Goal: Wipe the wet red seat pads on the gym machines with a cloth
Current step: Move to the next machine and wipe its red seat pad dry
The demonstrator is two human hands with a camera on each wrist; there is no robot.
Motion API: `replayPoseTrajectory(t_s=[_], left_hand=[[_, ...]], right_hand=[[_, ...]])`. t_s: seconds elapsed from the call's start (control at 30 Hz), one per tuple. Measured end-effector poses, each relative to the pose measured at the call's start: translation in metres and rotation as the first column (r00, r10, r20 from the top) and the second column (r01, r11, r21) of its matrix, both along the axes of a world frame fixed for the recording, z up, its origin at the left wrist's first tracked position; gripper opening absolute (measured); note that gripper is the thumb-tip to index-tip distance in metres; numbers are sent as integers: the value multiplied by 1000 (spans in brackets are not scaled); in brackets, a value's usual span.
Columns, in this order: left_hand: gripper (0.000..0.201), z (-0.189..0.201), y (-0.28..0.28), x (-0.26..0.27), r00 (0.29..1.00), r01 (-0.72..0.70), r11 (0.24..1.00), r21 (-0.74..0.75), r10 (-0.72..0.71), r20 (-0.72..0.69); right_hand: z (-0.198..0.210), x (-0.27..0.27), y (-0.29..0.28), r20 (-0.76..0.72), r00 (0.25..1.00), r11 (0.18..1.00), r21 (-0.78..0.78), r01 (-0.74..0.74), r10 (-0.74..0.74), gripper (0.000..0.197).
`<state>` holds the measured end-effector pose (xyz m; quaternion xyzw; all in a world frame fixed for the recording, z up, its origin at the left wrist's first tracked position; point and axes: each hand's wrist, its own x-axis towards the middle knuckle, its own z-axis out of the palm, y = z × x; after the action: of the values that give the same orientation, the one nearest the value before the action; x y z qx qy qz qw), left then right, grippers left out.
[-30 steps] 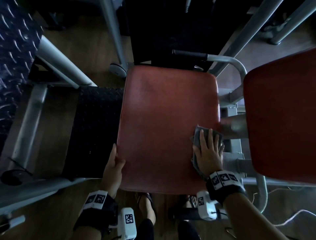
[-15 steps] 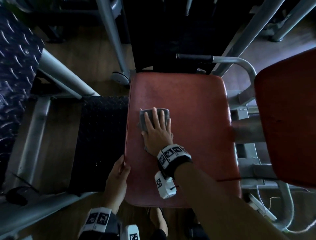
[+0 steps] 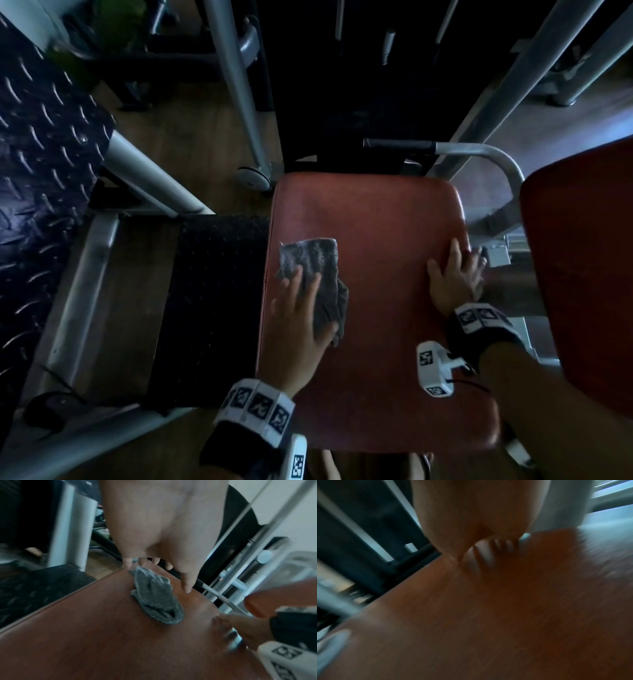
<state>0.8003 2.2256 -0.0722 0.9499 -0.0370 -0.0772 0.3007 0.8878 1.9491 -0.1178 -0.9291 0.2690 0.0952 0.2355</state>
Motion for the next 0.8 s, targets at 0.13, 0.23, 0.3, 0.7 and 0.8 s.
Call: replayPoseTrajectory(t_s=[0.13, 0.23, 0.3, 0.7, 0.8], left_hand=[[90, -17, -15, 20, 973, 229, 942, 244, -215, -84], [90, -33, -14, 28, 968, 244, 919, 309, -214, -130], [89, -40, -15, 30, 976, 210, 916, 341, -177, -123], [80, -46, 8, 152, 995, -97, 939, 330, 97, 18], [82, -51, 19, 194, 974, -206, 955, 212, 221, -46]], right_hand=[[-10, -5, -10, -31, 1000, 997, 76, 6, -3, 65], [-9, -1, -8, -97, 995, 997, 79, 15, -7, 65], [-5, 1, -9, -137, 990, 995, 102, 22, -7, 66], [-1, 9, -11, -188, 982, 983, 180, 26, 8, 79], [-6, 8, -13, -168, 986, 989, 144, 16, 8, 82]])
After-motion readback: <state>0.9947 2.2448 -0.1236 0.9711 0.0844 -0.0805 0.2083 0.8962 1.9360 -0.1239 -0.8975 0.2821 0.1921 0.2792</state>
